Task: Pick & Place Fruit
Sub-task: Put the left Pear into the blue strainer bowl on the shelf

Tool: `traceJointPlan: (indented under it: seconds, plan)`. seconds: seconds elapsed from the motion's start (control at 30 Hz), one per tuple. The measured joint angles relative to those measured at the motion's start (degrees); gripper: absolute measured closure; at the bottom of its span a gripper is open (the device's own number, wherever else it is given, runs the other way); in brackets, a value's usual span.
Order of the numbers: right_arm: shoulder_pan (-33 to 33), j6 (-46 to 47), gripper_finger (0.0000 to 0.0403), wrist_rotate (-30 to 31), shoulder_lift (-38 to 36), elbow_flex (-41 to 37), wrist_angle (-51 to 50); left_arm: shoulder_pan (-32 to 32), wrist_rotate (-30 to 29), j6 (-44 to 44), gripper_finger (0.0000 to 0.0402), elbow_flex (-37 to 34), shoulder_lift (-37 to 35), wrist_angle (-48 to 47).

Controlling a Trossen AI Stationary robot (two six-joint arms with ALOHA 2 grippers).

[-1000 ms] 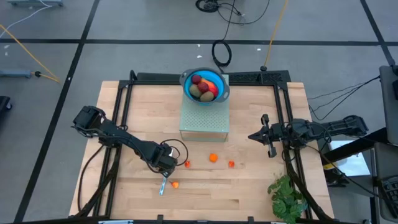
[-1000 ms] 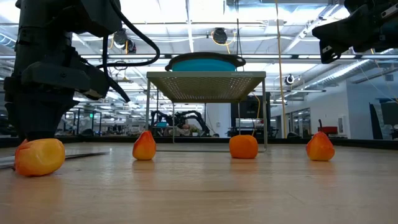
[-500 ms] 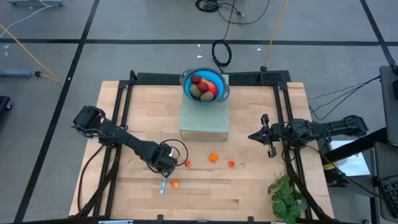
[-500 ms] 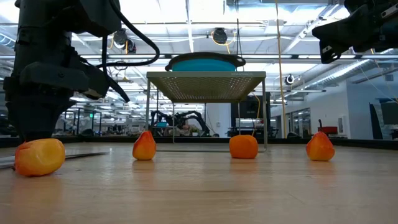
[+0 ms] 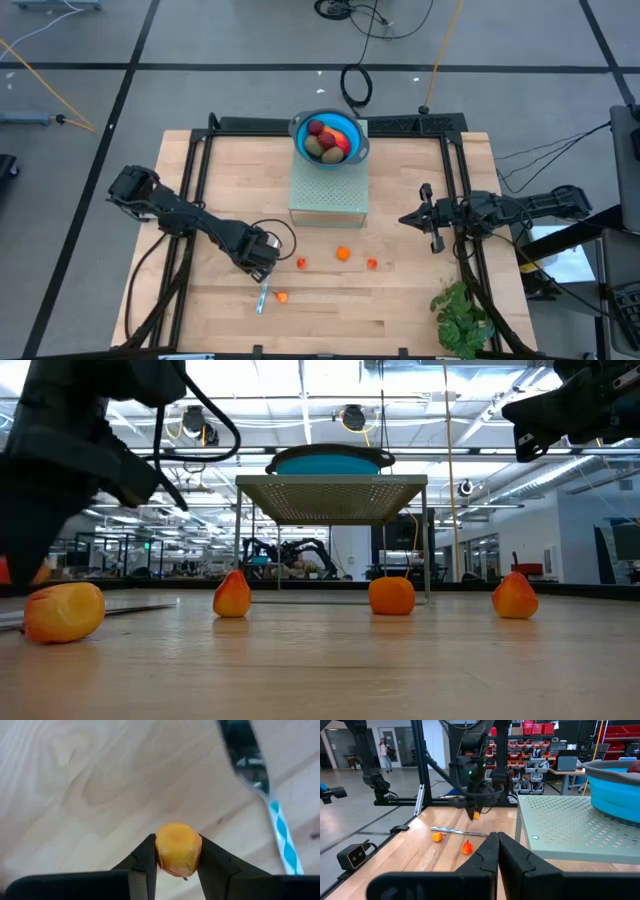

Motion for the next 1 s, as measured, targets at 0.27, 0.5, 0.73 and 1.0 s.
traceJointPlan:
  seconds: [0.27, 0.5, 0.73, 1.0]
  plan:
    - [-0.01, 0.00, 0.0403, 0.00, 0.00, 0.00, 0.02, 0.57, 2.96, -1.79, 0.0298, 0.04, -8.81, 0.07]
    - [0.01, 0.00, 0.0403, 0.00, 0.00, 0.00, 0.00, 0.53, 5.02, -6.59, 0.0298, 0.11, -15.39, 0.73]
    - [0.01, -0.01, 0.0403, 0.00, 0.00, 0.00, 0.02, 0.51, 5.30, -8.87, 0.0298, 0.20, -18.80, 1.93]
    - [0.01, -0.02, 0.0403, -0.02, -0.02, 0.00, 0.02, 0.51, 5.08, -7.24, 0.0298, 0.20, -18.89, 2.51]
